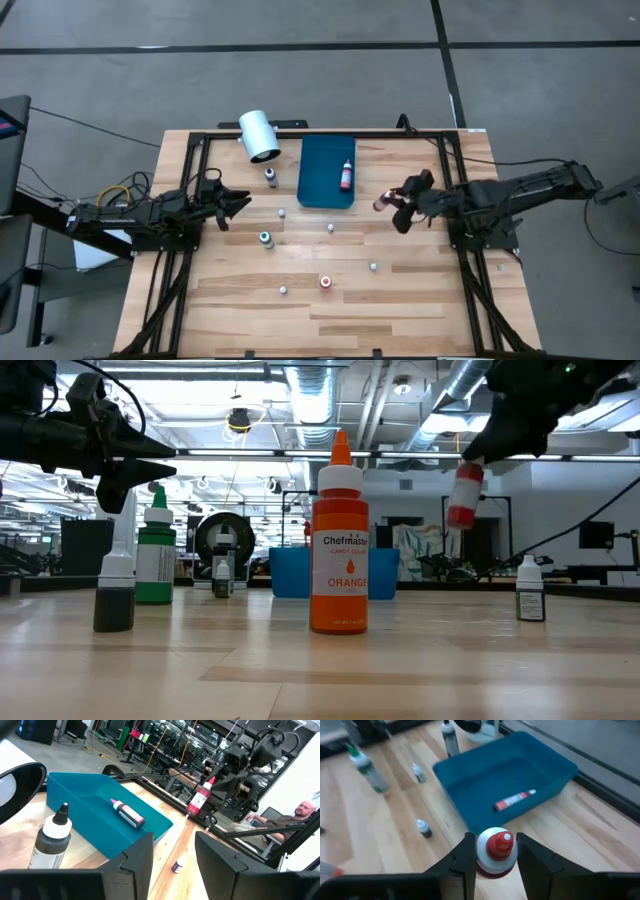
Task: Pick & Place food coloring
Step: Put the large red food coloring bottle into the blue bin
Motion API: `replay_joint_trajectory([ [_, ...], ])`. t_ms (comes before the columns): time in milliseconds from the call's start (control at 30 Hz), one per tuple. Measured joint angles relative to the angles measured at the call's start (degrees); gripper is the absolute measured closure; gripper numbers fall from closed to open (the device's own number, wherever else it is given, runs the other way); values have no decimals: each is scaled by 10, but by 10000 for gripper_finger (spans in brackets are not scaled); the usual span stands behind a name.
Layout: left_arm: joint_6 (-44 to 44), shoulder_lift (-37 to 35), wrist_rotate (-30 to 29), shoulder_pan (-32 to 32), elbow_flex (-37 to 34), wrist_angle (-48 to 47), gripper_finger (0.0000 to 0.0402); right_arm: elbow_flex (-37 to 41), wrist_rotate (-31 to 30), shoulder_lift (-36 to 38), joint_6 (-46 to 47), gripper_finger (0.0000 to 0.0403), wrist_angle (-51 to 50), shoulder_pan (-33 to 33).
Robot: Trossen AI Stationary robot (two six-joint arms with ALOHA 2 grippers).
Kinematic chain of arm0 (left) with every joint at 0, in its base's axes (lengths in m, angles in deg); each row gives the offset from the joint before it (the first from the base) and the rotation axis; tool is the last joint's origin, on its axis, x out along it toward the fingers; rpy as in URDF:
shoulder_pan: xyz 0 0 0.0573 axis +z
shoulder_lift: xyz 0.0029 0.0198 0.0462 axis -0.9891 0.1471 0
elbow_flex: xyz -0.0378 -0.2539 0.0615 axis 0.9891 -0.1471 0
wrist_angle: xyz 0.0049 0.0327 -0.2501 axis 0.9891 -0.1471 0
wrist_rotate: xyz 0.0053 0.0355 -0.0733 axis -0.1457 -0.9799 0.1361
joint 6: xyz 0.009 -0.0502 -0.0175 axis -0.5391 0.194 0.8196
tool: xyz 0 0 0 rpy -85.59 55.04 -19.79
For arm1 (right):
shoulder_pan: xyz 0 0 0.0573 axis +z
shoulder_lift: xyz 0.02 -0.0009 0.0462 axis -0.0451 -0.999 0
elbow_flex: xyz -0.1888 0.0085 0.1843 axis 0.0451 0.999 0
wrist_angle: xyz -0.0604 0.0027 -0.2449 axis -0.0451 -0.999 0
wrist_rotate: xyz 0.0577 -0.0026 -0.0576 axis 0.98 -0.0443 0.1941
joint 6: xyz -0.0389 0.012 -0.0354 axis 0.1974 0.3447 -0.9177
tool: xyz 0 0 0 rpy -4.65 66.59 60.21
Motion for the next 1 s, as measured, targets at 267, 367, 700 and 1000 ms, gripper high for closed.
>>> replay_joint_trajectory([
  [267,0,0,0,0,0,0,265,0,105,49,-27,296,54,-18],
  [367,0,0,0,0,0,0,265,0,157,51,-34,296,89,-23],
  [700,0,0,-2,0,0,0,265,0,253,51,-49,296,164,-48],
  [1000,0,0,-2,0,0,0,265,0,265,39,-48,296,164,-56],
])
